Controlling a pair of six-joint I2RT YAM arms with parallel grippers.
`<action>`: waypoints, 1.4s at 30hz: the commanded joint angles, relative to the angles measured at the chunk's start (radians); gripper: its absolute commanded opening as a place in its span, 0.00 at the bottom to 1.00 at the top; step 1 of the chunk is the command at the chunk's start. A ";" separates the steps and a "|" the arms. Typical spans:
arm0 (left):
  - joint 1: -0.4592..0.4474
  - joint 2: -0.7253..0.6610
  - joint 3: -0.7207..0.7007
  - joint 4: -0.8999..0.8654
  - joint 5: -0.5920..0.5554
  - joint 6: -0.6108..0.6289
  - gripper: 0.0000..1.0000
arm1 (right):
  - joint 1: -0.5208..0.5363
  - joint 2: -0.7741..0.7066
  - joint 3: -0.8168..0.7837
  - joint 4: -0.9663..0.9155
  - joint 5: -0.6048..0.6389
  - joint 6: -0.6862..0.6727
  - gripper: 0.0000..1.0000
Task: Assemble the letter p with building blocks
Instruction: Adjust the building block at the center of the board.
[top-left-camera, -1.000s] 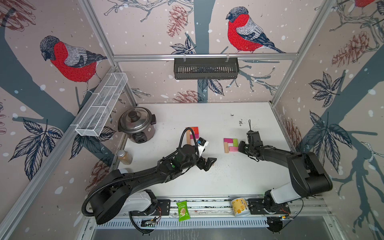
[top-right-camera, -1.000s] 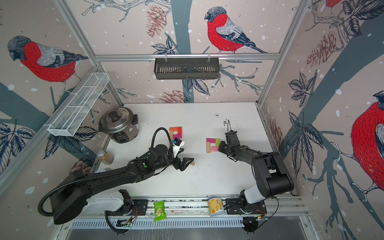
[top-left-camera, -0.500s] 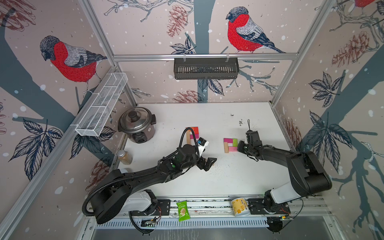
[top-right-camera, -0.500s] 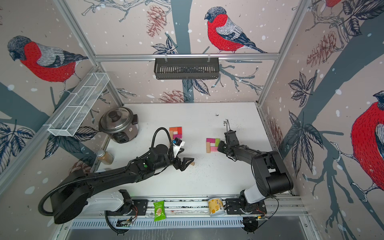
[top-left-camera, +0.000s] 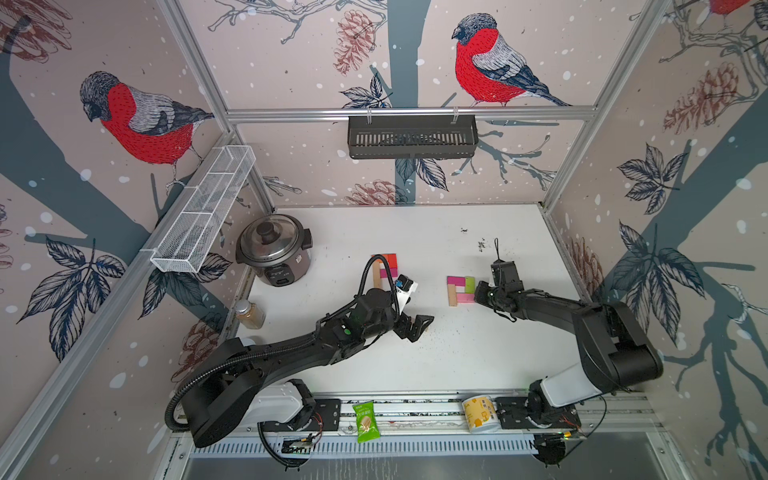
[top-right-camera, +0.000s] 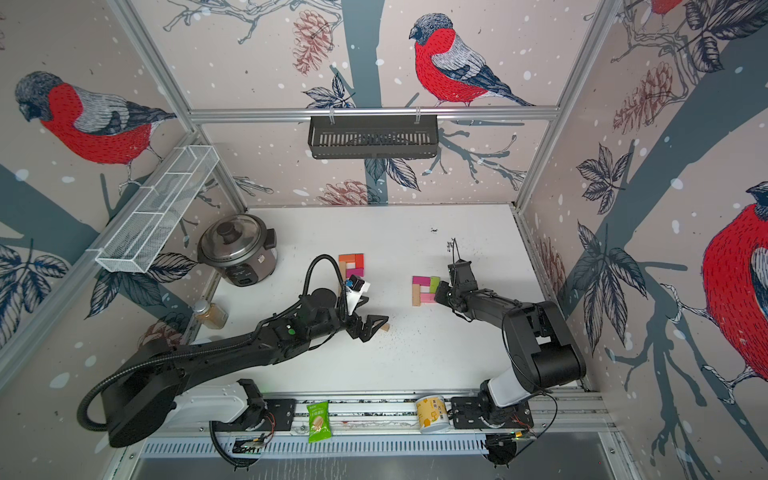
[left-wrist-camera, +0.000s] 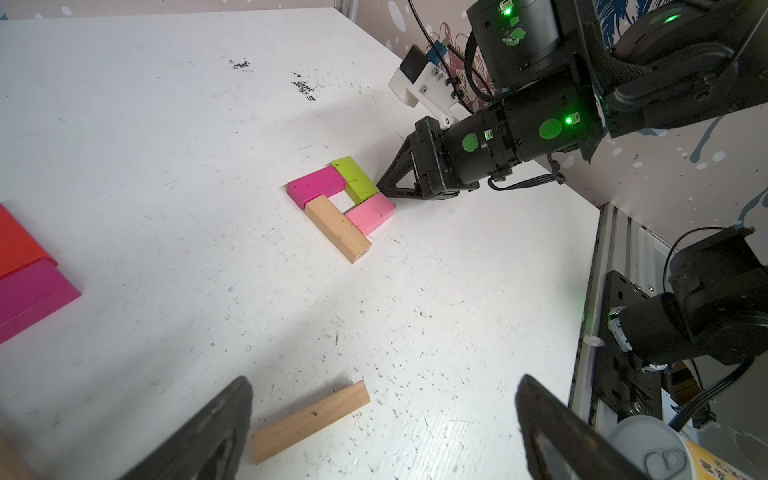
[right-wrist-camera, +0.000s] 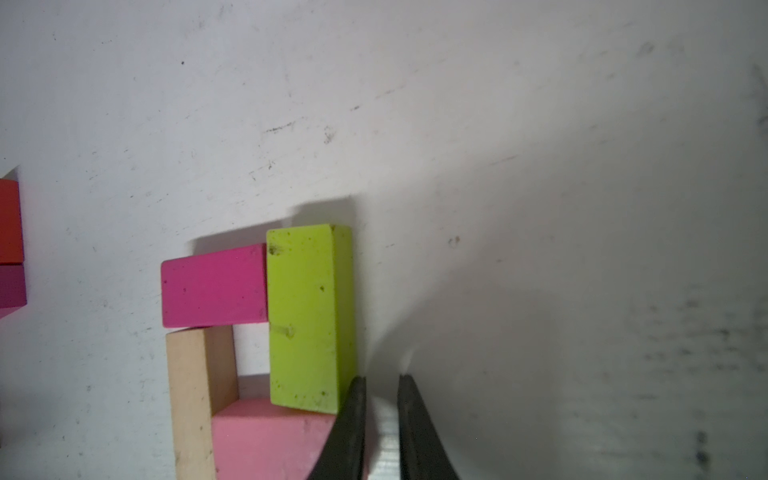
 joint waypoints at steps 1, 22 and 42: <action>-0.002 0.003 0.010 0.032 -0.008 -0.005 0.97 | -0.032 0.007 0.006 -0.038 -0.004 0.031 0.20; -0.001 0.001 0.016 0.015 -0.021 -0.001 0.97 | -0.093 0.233 0.175 -0.050 -0.053 0.054 0.21; -0.002 0.003 0.019 0.015 -0.005 -0.002 0.97 | -0.061 0.257 0.165 -0.026 -0.077 0.046 0.21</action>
